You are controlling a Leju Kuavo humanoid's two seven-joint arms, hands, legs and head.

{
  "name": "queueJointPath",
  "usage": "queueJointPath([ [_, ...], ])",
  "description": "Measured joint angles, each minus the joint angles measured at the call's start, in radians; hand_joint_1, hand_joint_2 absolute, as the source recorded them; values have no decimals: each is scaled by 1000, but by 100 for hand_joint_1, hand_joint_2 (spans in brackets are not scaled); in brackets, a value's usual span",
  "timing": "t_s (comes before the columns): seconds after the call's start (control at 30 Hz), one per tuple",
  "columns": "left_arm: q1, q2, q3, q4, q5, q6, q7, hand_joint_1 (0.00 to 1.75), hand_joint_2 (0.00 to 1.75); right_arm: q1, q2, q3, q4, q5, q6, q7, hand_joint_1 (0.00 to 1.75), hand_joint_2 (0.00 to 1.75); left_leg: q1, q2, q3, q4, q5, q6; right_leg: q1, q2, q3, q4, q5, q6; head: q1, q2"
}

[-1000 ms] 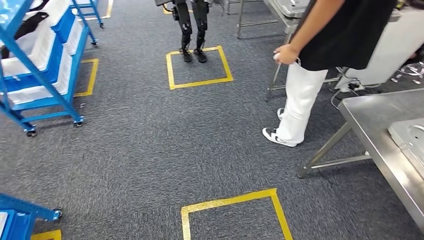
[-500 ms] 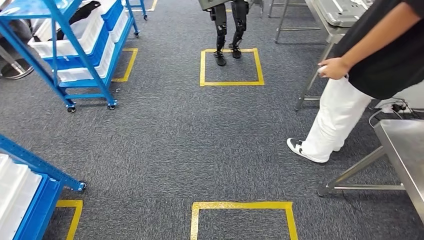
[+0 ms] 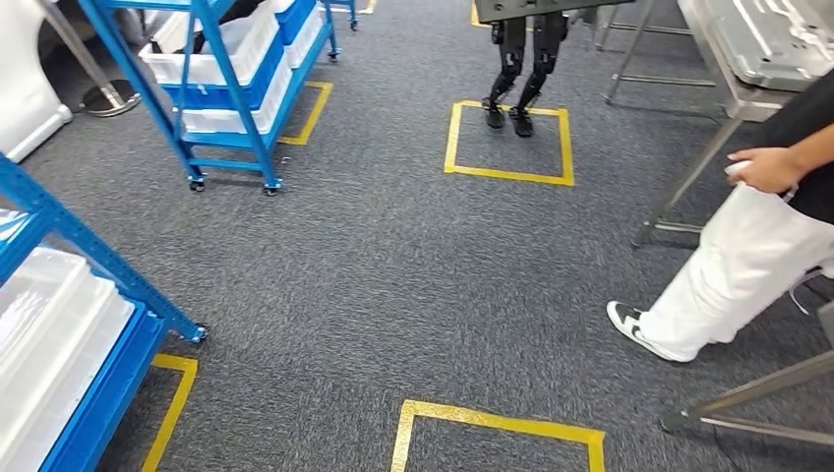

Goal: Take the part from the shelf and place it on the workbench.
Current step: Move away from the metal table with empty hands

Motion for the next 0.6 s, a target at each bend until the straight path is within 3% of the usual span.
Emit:
queueJointPath([
  [0.07, -1, -2, 3, 0, 6, 1, 2, 0, 0, 0, -1, 0, 0, -1, 0, -1, 0, 0, 1, -22, -11, 6, 0, -11, 1, 26, 12, -38, 3, -2, 0, 0],
  [0.13, 2, -4, 6, 1, 13, 2, 3, 0, 0, -2, -2, 0, 0, -2, 0, -2, 0, 0, 6, -40, -18, 6, 2, -24, 1, 5, 15, -45, 6, -8, 0, 0],
  [0.2, 5, -8, 13, 1, 16, 3, 5, 0, 0, -1, -2, 0, 0, -3, 0, -1, 0, 0, 6, -4, -35, 41, -21, -32, -1, -21, 22, -58, 11, -21, 0, 0],
  [0.27, 2, -10, 20, 2, 19, 3, 6, 0, 0, 2, -2, 0, 0, -3, -1, 0, 0, 0, 6, 57, -87, 150, -80, -39, 2, -52, 27, -64, 11, -32, -1, 0],
  [0.33, -1, -12, 26, 1, 32, 18, -4, 0, 0, 3, -3, -1, 0, -7, -5, -1, 0, 0, 9, 78, -148, 272, -128, -45, 6, -82, 27, -64, 8, -36, -1, 0],
  [0.37, 0, -17, 32, -1, 50, 52, -28, 0, 0, 3, -3, -4, 0, -14, -11, -4, 0, 0, 10, 81, -159, 293, -126, -47, 8, -96, 28, -64, 7, -36, -1, 0],
  [0.4, -1, -25, 42, -5, 76, 107, -65, 0, 0, 3, -3, -9, 0, -23, -20, -9, 0, 0, 11, 85, -149, 273, -105, -48, 9, -108, 29, -63, 5, -35, -1, 0],
  [0.43, -6, -36, 57, -9, 104, 189, -115, 0, 0, 2, -3, -15, 0, -34, -32, -15, 0, 0, 12, 93, -119, 215, -70, -47, 9, -121, 32, -63, 2, -32, -1, 0],
  [0.5, -30, -57, 85, -16, 139, 352, -201, 0, 0, 2, 0, -29, 0, -50, -53, -29, 0, 0, 8, 130, -46, 73, -12, -40, 12, -145, 39, -61, -4, -25, -1, 0],
  [0.57, -56, -72, 100, -16, 146, 436, -235, 0, 0, 1, 2, -39, 0, -55, -65, -36, 0, 0, -2, 151, -16, 9, 2, -30, 15, -164, 44, -60, -9, -16, 0, 0],
  [0.6, -64, -76, 104, -16, 146, 446, -239, 0, 0, -2, 4, -42, 0, -56, -67, -37, 0, 0, -6, 144, -16, 6, 1, -25, 15, -171, 46, -60, -10, -12, 0, 0],
])
